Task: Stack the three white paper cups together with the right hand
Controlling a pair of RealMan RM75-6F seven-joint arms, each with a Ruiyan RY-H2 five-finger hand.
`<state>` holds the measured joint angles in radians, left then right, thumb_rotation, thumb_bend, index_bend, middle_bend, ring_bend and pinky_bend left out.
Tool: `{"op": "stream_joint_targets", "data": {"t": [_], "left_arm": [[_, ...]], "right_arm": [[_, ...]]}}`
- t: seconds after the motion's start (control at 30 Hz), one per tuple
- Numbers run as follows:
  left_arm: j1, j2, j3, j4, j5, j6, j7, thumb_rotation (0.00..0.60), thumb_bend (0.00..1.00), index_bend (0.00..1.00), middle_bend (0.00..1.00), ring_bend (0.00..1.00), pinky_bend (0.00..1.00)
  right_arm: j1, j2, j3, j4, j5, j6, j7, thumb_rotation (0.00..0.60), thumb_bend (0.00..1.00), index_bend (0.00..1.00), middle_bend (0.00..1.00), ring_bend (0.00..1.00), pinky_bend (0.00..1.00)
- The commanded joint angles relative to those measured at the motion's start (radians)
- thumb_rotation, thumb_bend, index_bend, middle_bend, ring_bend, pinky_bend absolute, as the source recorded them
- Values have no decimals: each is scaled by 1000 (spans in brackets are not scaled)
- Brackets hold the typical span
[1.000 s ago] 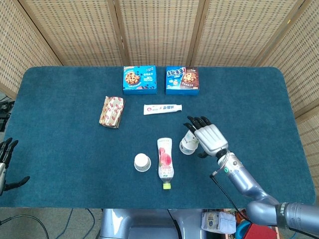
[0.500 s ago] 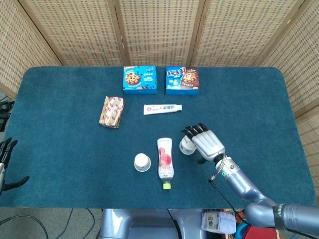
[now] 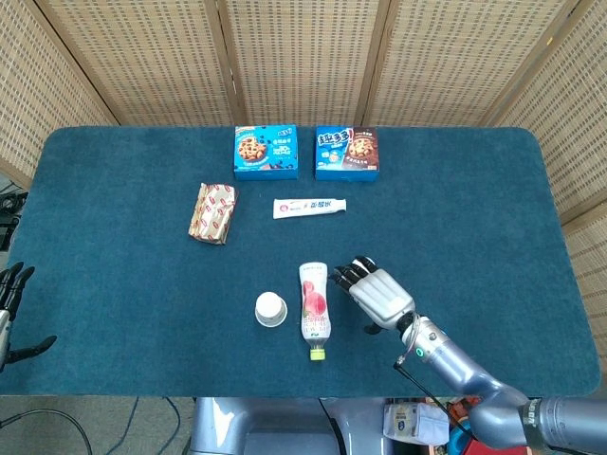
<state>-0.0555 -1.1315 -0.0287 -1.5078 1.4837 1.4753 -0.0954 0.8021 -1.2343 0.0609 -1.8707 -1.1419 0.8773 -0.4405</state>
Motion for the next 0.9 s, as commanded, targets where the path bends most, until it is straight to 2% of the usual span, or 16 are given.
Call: {"op": "stream_joint_targets", "data": {"t": [0.03, 0.13, 0.27, 0.5, 0.67, 0.9], "left_arm": [[0, 0, 0, 0, 0, 1, -2, 600, 126, 0, 0, 0, 0], [-1, -1, 0, 1, 0, -2, 1, 600, 125, 0, 0, 0, 0], [-2, -3, 2, -2, 3, -2, 8, 600, 126, 0, 0, 0, 0], [0, -1, -1, -1, -2, 3, 5, 600, 127, 0, 0, 0, 0], [3, -1, -2, -2, -1, 9, 5, 600, 127, 0, 0, 0, 0], [-3, 5, -8, -2, -19, -9, -12, 600, 128, 0, 0, 0, 0]], "right_arm": [[-37, -26, -3, 32, -143, 89, 46, 600, 0, 139, 137, 92, 3], [-51, -33, -7, 40, -232, 131, 73, 600, 0, 139, 142, 91, 0], [-28, -23, 5, -3, -218, 80, 80, 600, 0, 145, 175, 91, 0], [39, -75, 66, -41, -46, -6, 40, 600, 5, 179, 214, 125, 42], [103, -158, 104, 5, 87, -20, -36, 600, 20, 188, 229, 145, 68], [193, -276, 146, 58, 243, -51, -68, 600, 33, 204, 233, 150, 95]]}}
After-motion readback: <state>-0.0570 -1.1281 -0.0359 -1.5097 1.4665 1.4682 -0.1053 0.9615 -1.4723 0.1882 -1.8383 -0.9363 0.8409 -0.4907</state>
